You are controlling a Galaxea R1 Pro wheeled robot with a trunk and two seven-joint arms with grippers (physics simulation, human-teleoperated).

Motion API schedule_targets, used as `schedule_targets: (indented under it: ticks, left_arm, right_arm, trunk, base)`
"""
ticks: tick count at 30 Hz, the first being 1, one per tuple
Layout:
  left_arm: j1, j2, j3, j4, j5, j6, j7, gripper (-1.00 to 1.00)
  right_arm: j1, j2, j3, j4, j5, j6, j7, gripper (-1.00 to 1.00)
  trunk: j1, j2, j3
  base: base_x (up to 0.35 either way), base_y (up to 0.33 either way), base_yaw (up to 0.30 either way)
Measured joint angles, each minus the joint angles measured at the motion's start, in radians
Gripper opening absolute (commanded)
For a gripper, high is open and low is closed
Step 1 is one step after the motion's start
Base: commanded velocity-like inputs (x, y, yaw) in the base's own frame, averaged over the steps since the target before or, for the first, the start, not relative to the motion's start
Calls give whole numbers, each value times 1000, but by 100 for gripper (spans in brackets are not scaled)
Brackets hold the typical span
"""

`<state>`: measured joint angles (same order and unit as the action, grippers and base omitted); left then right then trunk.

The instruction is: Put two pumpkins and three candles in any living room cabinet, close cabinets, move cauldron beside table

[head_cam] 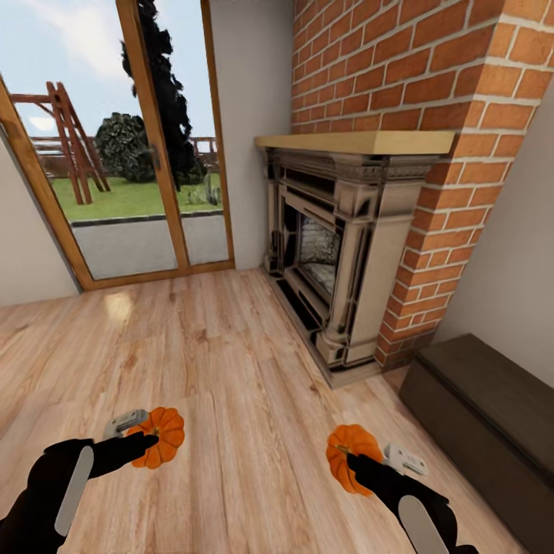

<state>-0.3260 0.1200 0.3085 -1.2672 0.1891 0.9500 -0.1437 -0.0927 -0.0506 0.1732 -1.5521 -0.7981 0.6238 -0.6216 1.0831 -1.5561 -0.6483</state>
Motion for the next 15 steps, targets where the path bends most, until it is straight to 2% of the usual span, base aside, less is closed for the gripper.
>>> schedule_targets:
  ticks: [6, 15]
  left_arm:
    - [1, 1, 0, -2, 0, 1, -2, -100]
    - [1, 1, 0, -3, -1, 2, -2, -100]
  right_arm:
    - [0, 0, 0, -2, -1, 0, 0, -100]
    - [0, 0, 0, -2, -2, 1, 4, -100]
  trunk:
    - [-23, 42, 19]
    - [-57, 105, 47]
  base:
    - [-274, 0, -262]
    - [-37, 0, -282]
